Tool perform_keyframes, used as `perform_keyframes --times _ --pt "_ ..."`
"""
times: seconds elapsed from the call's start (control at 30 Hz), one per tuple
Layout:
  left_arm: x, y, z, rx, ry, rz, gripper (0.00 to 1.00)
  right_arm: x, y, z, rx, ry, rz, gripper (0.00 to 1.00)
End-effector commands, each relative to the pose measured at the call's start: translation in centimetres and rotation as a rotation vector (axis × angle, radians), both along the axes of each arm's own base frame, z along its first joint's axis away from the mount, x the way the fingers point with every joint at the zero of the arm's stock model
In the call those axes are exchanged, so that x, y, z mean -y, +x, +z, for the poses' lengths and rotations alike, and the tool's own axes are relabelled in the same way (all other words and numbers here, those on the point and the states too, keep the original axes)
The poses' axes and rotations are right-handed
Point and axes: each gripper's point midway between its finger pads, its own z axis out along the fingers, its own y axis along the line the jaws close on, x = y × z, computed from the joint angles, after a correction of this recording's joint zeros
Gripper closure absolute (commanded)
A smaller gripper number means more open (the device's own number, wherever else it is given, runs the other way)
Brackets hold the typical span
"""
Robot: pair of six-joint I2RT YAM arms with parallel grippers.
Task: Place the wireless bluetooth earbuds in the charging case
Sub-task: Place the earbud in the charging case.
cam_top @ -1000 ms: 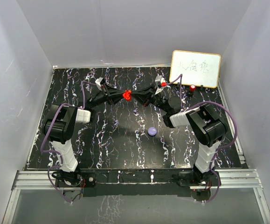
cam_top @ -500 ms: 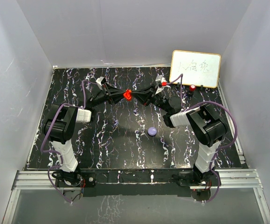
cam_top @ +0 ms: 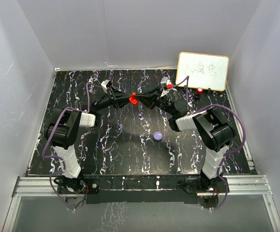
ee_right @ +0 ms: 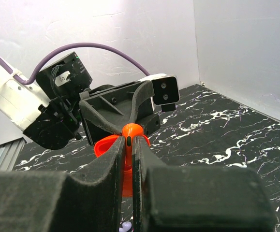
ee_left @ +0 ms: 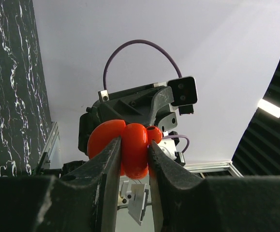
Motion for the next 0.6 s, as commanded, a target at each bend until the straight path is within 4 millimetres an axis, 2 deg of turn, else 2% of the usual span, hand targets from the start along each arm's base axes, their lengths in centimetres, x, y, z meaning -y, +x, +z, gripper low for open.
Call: perform_keyframes --times 0.0,0.57 --pt "-0.41 -2.91 6.33 0.376 -0.099 -0.023 1.00 1.02 -1.97 5.89 0.274 0.135 0.003 1.00" --pt "-0.45 -2.69 6.95 0.382 -0.110 -0.015 1.00 1.35 -2.49 5.09 0.274 0.119 -0.003 1.00"
